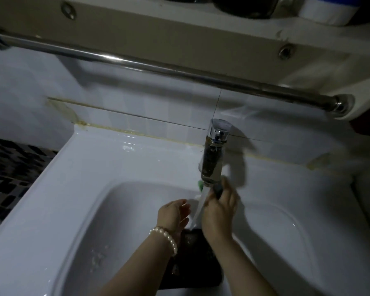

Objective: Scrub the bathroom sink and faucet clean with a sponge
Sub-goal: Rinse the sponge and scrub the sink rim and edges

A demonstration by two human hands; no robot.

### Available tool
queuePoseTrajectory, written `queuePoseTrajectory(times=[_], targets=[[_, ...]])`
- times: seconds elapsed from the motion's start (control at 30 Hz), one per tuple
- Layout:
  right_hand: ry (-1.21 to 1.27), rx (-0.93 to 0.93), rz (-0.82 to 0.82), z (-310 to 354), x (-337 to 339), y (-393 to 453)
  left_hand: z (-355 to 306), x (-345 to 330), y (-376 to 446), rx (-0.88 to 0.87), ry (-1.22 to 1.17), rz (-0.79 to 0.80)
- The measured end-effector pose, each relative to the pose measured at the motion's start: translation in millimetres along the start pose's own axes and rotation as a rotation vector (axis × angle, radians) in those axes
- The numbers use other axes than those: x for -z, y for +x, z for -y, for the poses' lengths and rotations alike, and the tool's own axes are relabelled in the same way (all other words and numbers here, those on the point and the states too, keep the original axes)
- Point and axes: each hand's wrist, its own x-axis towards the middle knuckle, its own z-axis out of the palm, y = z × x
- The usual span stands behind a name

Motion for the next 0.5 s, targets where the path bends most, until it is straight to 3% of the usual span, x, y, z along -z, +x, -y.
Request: queuePoseTrajectory(times=[0.1, 0.2, 0.27, 0.33, 0.5], targets=[[0.332, -0.125, -0.032, -6.7, -2.9, -36.3, 9.4, -2.6, -1.7, -0.002, 0.017, 0.020], [0.777, -0.555, 0.096, 3.3, -2.1, -41.7, 17.3, -5.4, -4.7, -0.038, -0.008, 0.110], [1.181, -0.863, 0.294, 14.0, 7.3, -40.0, 21.3, -5.1, -6.0, -0.101, 0.020, 0.150], [1.424, -0.898, 0.355, 19.3, 16.5, -36.5, 22.6, -4.1, -6.7, -0.237, 0.122, 0.144], [1.599, -0.770, 0.297, 28.0, 15.4, -36.5, 18.1, -5.4, -14.0, -0.572, 0.320, 0.075]])
